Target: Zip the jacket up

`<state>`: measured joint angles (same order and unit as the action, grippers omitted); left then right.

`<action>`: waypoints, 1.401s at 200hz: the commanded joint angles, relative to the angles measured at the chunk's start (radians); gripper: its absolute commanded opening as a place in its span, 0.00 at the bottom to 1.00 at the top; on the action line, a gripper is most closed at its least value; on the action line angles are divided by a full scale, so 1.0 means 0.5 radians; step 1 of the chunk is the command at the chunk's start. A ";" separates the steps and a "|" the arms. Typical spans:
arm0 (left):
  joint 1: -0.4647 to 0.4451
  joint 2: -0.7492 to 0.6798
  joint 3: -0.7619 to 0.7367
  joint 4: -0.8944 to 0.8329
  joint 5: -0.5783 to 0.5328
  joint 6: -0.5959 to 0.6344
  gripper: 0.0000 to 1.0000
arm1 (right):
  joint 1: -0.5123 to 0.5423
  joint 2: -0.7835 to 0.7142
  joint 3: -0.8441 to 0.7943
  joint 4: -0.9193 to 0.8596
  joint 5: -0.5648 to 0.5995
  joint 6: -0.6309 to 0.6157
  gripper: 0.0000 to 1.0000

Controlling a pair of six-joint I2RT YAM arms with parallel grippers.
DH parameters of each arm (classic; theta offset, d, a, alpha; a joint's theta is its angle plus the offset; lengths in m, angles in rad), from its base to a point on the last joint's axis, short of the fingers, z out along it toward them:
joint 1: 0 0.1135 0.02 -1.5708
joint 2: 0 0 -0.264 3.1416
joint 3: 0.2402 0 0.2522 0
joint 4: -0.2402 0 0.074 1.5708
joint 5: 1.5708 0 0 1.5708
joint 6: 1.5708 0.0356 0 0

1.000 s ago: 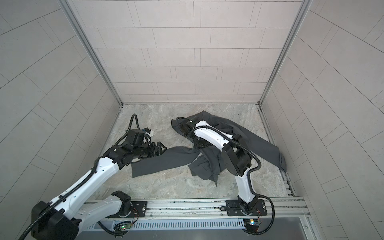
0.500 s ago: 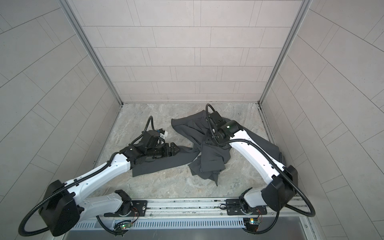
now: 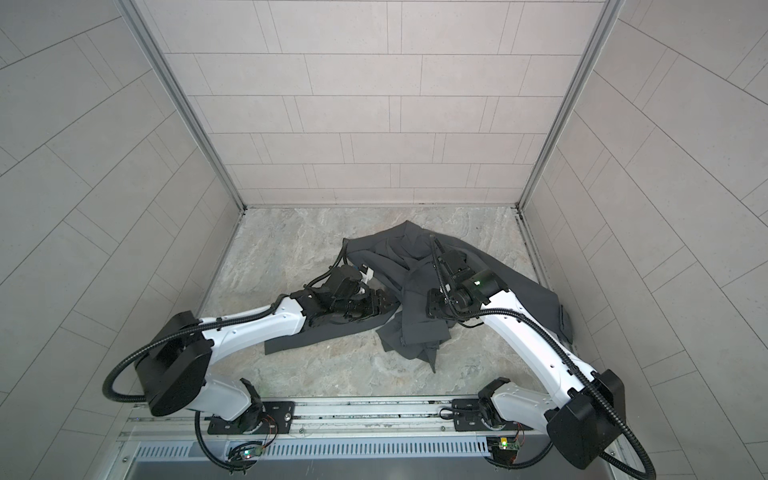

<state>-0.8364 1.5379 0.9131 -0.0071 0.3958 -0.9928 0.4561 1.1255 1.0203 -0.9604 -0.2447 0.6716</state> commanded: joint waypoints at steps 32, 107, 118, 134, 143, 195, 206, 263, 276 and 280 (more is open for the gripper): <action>-0.088 0.197 0.206 -0.130 0.093 0.031 0.58 | 0.005 -0.089 -0.165 0.126 -0.096 -0.047 0.61; -0.126 0.473 0.290 -0.092 0.160 -0.006 0.38 | -0.117 0.303 -0.375 0.476 -0.090 -0.114 0.57; -0.128 0.500 0.243 -0.014 0.180 -0.044 0.31 | -0.114 0.390 -0.402 0.591 -0.167 -0.124 0.57; -0.125 0.539 0.156 0.139 0.202 -0.105 0.22 | -0.091 0.554 -0.422 0.758 -0.298 -0.173 0.55; -0.115 0.569 0.122 0.181 0.211 -0.119 0.17 | -0.044 0.647 -0.413 0.841 -0.308 -0.189 0.55; 0.143 0.509 -0.261 0.465 0.256 -0.167 0.00 | 0.219 1.191 -0.051 1.148 -0.367 -0.144 0.53; 0.251 0.431 -0.406 0.525 0.262 -0.171 0.00 | 0.268 1.300 0.095 1.145 -0.381 -0.148 0.52; 0.575 0.086 -0.723 0.319 0.284 0.074 0.00 | 0.492 1.844 0.947 0.905 -0.400 -0.171 0.51; 0.614 0.036 -0.754 0.303 0.286 0.100 0.00 | 0.502 1.884 1.050 0.795 -0.325 -0.165 0.51; 0.627 0.025 -0.765 0.306 0.292 0.104 0.00 | 0.502 1.884 1.067 0.762 -0.299 -0.162 0.51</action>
<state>-0.5240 1.5776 0.5705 0.2474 0.4896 -0.9966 0.6796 2.0216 1.4734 -0.5804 -0.4141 0.6018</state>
